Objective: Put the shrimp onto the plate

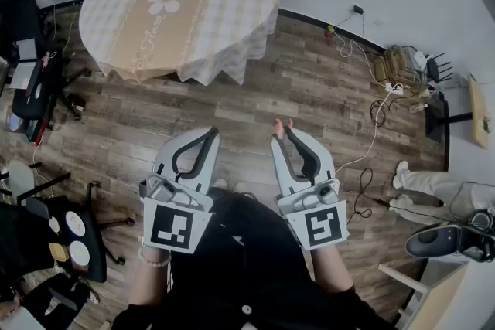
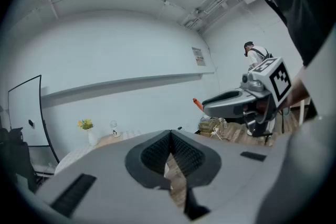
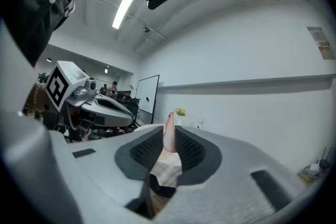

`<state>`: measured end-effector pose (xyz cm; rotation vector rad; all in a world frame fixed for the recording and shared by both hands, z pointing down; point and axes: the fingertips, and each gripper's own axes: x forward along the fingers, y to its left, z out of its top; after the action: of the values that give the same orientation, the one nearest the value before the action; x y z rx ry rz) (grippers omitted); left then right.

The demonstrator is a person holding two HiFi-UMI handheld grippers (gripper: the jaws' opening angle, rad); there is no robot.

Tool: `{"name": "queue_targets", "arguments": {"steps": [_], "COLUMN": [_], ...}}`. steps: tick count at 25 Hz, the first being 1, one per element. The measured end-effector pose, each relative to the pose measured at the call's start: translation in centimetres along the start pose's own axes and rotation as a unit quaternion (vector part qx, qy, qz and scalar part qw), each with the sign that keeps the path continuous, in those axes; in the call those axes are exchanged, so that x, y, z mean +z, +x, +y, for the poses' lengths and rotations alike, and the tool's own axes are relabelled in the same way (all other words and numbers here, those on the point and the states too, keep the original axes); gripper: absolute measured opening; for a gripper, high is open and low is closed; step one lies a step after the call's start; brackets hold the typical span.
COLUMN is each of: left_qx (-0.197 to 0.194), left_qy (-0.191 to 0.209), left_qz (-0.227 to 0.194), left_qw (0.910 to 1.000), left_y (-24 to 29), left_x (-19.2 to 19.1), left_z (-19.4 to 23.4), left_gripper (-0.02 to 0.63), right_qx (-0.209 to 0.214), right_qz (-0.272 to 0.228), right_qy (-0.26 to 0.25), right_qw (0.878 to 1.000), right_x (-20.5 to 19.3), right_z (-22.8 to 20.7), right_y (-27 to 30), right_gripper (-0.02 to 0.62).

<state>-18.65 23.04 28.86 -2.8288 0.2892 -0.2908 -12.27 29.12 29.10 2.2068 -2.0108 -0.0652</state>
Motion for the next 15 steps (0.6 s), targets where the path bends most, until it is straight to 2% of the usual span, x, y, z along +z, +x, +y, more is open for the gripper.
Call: {"name": "queue_targets", "arguments": {"steps": [15], "left_qx": [-0.003], "left_qy": [0.001], "left_qz": [0.003], "left_qw": [1.0], "left_y": [0.59], "left_x": [0.1], "left_z": [-0.5], "left_gripper": [0.0], "right_qx": [-0.004], "right_qz": [0.0], "right_qy": [0.008], "right_qw": [1.0], "right_x": [-0.27], "right_z": [-0.76], "right_y": [-0.39], "right_gripper": [0.052]}}
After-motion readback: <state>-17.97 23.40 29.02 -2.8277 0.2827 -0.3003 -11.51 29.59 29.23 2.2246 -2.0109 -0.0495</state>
